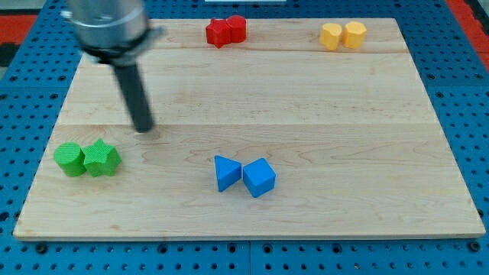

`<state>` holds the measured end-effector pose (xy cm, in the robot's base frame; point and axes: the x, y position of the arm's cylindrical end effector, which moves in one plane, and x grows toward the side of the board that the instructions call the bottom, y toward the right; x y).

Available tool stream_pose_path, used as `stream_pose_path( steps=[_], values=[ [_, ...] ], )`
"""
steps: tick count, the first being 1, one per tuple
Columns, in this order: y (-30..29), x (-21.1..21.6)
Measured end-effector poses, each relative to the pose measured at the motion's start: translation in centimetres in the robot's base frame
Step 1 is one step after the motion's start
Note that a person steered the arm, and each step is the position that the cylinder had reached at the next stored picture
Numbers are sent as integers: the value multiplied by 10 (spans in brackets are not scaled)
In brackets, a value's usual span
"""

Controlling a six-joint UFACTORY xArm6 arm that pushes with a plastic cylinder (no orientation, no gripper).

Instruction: Separate the green blocks from green circle

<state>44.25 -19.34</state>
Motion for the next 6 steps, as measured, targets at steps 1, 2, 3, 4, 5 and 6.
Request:
stream_pose_path(
  steps=[1, 2, 3, 4, 5, 6],
  values=[
    [-112, 6],
    [-110, 16],
    [-99, 59],
    [-110, 75],
    [-75, 78],
    [-16, 79]
  ],
)
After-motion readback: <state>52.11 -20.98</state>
